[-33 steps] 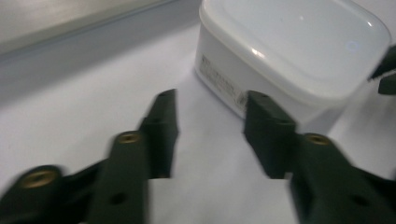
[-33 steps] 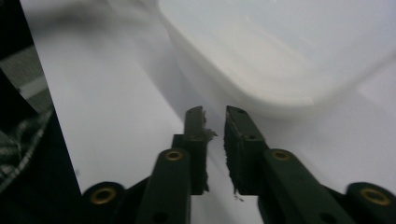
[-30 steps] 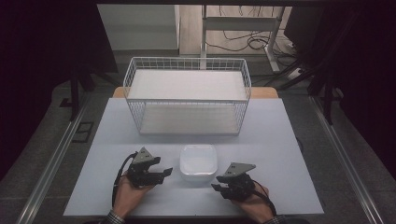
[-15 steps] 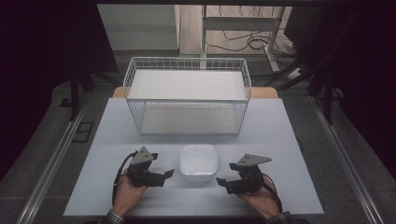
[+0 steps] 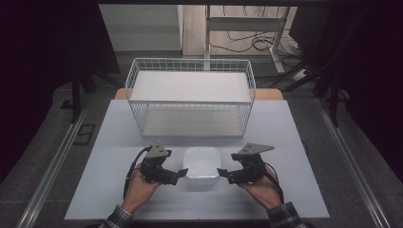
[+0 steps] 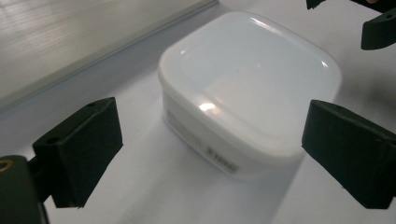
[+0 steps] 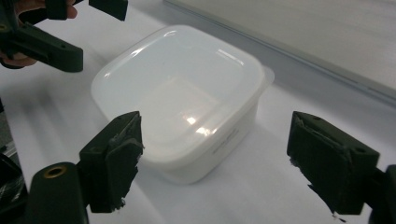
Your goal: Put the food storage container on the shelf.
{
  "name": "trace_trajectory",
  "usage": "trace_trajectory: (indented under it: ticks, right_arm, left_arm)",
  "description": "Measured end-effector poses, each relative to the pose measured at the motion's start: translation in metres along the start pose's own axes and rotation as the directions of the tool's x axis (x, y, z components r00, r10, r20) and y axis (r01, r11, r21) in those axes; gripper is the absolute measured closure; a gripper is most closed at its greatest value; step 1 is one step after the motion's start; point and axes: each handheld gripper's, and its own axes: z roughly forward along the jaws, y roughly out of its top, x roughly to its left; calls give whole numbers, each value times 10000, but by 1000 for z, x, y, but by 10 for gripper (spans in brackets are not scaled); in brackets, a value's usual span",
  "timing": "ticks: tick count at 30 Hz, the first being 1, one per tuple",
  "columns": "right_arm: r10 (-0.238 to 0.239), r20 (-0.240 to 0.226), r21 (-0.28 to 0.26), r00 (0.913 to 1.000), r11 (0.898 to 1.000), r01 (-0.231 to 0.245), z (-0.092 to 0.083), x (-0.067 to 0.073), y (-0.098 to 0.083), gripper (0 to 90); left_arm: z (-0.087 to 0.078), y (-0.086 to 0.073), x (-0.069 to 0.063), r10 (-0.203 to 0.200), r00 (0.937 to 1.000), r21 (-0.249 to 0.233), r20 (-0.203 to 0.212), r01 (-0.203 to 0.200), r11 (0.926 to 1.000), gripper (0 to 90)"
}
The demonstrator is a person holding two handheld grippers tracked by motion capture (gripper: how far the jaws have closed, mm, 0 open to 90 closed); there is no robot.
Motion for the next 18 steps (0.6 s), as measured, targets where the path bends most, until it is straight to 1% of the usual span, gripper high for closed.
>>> trace_trajectory:
  ticks: [1,2,5,6,7,8,9,10,11,12,13,14,15,16,17,18]
  right_arm:
    - [-48,16,6,10000,10000,48,2,-1,3,165]
    - [-54,25,18,10000,10000,54,4,-1,6,162]
    - [-101,22,187,9999,9998,101,12,-5,15,153]
    - [-61,-75,236,10000,9997,63,15,-6,17,151]
    - [61,-177,299,9998,9995,-56,18,-8,18,150]
    - [250,-316,294,9992,9993,-240,24,-10,16,148]
    - [250,-316,294,9992,9993,-240,24,-10,16,148]
    - [277,-353,384,9990,9989,-264,26,-11,15,143]
    - [268,-319,468,9991,9986,-253,29,-11,12,142]
    - [392,-387,517,9985,9980,-372,31,-11,11,141]
    - [478,-519,576,9975,9973,-448,33,-12,10,140]
    - [475,-614,621,9970,9971,-437,35,-12,9,140]
    - [540,-979,1022,9937,9938,-439,41,-11,6,141]
    - [540,-979,1022,9937,9938,-439,41,-11,6,141]
    - [870,-1396,1189,9864,9904,-705,42,-10,5,158]
    - [838,-1388,1240,9868,9900,-667,41,-8,5,162]
  left_arm:
    - [2,2,1,-71,10000,-72,50,72,9999,39]
    - [6,5,2,-156,9997,-109,201,158,9998,37]
    - [16,10,4,-298,9991,-193,309,304,9994,38]
    - [20,10,5,-381,9988,-242,315,389,9989,42]
    - [23,10,5,-442,9984,-229,342,450,9987,50]
    - [31,8,7,-485,9981,-41,390,487,9988,52]
    - [31,8,7,-485,9981,-41,390,487,9988,53]
    - [35,6,7,-522,9980,116,356,518,9986,53]
    - [36,4,8,-624,9971,112,445,620,9980,52]
    - [36,3,9,-884,9942,127,617,878,9961,54]
    - [36,2,10,-1007,9924,172,713,997,9949,59]
    - [36,1,11,-1183,9882,294,968,1160,9928,63]
    - [36,-1,11,-1577,9760,536,1505,1512,9870,81]
    - [36,-1,11,-1577,9760,536,1505,1512,9870,130]
    - [33,-2,6,-1583,9749,556,1563,1513,9869,148]
    - [33,-2,6,-1583,9749,556,1563,1513,9869,153]
